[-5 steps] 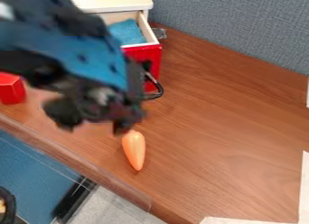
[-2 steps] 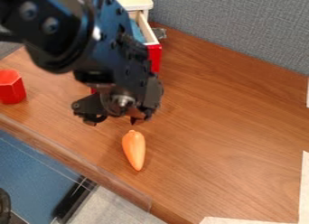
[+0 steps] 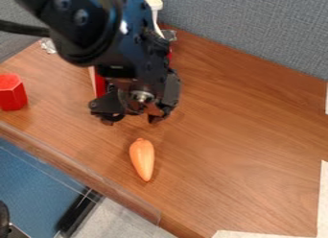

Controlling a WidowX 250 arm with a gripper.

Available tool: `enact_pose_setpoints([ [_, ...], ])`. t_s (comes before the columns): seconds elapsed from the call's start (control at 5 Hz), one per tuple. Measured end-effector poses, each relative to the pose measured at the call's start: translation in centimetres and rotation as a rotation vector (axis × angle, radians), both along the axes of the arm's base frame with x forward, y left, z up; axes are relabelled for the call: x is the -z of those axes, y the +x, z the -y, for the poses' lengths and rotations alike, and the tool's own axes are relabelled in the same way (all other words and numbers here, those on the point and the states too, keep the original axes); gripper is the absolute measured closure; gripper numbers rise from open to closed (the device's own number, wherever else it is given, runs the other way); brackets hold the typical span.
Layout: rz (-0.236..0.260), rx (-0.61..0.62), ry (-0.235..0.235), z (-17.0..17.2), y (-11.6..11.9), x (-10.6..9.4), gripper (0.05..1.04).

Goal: Close the drawer

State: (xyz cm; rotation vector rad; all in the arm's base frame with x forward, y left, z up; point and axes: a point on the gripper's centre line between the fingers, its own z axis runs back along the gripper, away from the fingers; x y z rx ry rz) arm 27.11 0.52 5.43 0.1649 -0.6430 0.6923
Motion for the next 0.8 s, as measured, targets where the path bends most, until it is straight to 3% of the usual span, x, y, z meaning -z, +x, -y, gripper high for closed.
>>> enact_pose_setpoints([
  [0.4, 0.036, -0.068, -0.073, 0.3, 1.4, -0.1, 0.083],
  [0.6, 0.033, -0.093, -0.087, 0.0, 1.7, 0.8, 0.084],
  [0.8, 0.044, -0.139, -0.138, 0.2, 1.9, 1.2, 0.084],
])
